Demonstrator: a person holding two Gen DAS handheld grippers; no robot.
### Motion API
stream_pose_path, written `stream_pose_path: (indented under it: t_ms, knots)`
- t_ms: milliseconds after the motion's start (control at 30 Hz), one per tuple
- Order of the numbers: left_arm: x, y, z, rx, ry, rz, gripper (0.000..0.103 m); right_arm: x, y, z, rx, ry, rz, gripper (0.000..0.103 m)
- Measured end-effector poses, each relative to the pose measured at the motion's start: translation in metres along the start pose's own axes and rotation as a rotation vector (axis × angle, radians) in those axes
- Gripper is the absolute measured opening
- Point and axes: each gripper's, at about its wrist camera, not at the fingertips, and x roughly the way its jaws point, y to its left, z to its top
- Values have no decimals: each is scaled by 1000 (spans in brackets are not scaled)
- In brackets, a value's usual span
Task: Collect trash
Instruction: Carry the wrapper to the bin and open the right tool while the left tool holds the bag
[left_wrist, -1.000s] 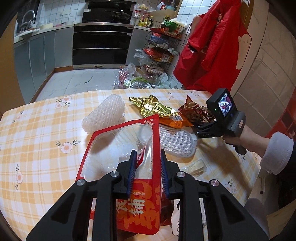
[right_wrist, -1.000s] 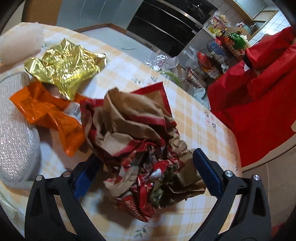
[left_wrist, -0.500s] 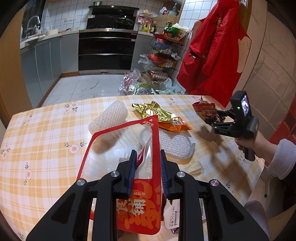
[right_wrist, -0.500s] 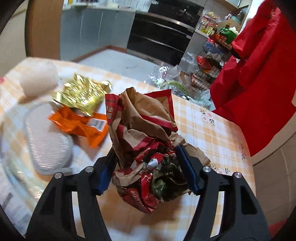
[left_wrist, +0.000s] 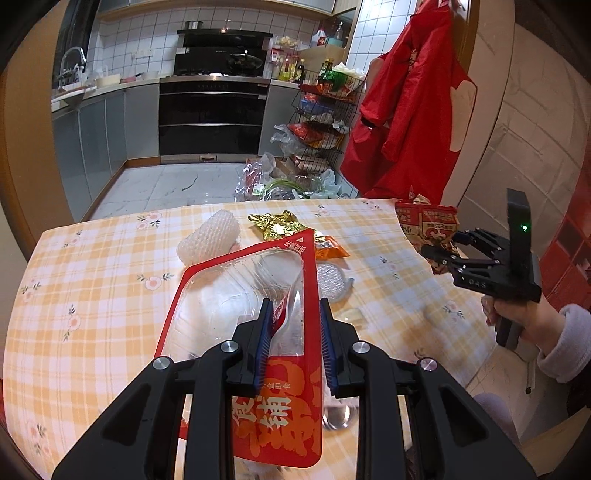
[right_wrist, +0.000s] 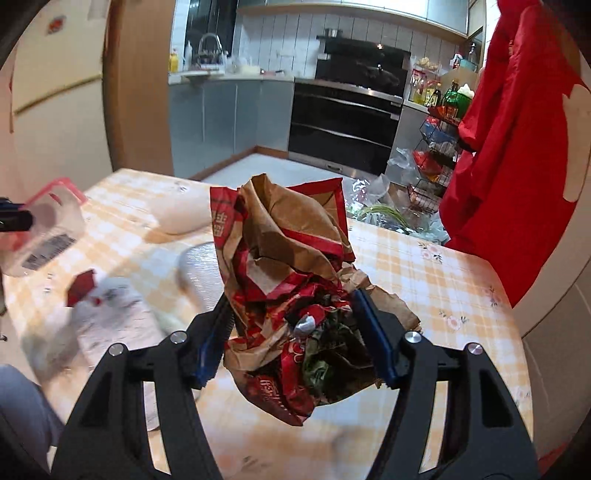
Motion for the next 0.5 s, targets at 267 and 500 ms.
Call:
stream_pose_path:
  t_ms: [267,500]
  knots:
    - [-46,-22,-30,-42,-37,-13,24,-67,28,-28,60,-60,43,65]
    - [-72,-44,-59,-64,-41,-29,24,-117,56,-60,112,-99,106,65]
